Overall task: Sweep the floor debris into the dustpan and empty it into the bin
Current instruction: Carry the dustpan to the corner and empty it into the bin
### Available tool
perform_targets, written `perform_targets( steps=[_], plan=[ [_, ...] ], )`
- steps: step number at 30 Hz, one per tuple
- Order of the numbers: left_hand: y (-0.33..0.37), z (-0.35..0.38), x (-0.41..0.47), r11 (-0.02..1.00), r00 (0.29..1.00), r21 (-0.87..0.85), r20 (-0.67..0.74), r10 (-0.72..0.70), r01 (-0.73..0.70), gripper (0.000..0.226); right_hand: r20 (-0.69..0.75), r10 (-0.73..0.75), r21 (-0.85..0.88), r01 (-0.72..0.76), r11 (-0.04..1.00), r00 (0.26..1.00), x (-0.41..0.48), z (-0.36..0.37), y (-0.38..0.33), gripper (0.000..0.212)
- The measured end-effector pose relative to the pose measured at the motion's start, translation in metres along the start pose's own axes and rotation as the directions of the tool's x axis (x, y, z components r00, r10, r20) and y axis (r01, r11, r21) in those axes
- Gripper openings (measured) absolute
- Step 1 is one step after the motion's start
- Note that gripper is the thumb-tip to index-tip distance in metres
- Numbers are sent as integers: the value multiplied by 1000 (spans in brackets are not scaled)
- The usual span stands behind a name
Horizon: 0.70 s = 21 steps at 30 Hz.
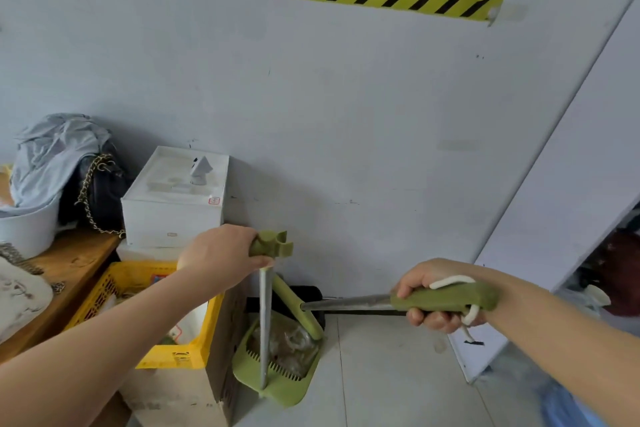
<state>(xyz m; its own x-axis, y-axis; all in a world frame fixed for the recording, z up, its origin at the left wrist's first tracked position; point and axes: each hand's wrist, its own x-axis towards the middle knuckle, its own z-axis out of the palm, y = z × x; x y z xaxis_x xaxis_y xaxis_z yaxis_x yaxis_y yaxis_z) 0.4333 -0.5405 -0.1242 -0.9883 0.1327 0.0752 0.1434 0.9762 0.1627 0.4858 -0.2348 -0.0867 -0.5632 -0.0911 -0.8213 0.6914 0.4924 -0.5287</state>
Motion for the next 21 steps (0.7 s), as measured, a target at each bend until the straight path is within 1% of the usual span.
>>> perform_targets(
  steps=[2,7,11,14,17,21],
  plan=[
    [12,0,9,999,1000,45,-8,-15,15,38,14,-11,-13,11,1000,1000,9,-18,-3,23],
    [48,4,30,991,999,127,3,-39,38,39,95,-22,-49,26,998,995,31,-65,-11,13],
    [77,10,54,986,999,167,26,-35,30,41,124,-60,-87,71,994,991,48,-104,-14,17],
    [106,15,66,966,998,256,67,14,-31,41,146,-66,-105,82,991,987,59,-130,-14,20],
    [133,21,74,934,989,336,118,88,-124,44,153,-69,-135,90,987,986,69,-150,-13,21],
    [167,34,87,865,959,427,210,189,-265,44,156,-77,-150,100,984,985,83,-173,-10,15]
  ],
)
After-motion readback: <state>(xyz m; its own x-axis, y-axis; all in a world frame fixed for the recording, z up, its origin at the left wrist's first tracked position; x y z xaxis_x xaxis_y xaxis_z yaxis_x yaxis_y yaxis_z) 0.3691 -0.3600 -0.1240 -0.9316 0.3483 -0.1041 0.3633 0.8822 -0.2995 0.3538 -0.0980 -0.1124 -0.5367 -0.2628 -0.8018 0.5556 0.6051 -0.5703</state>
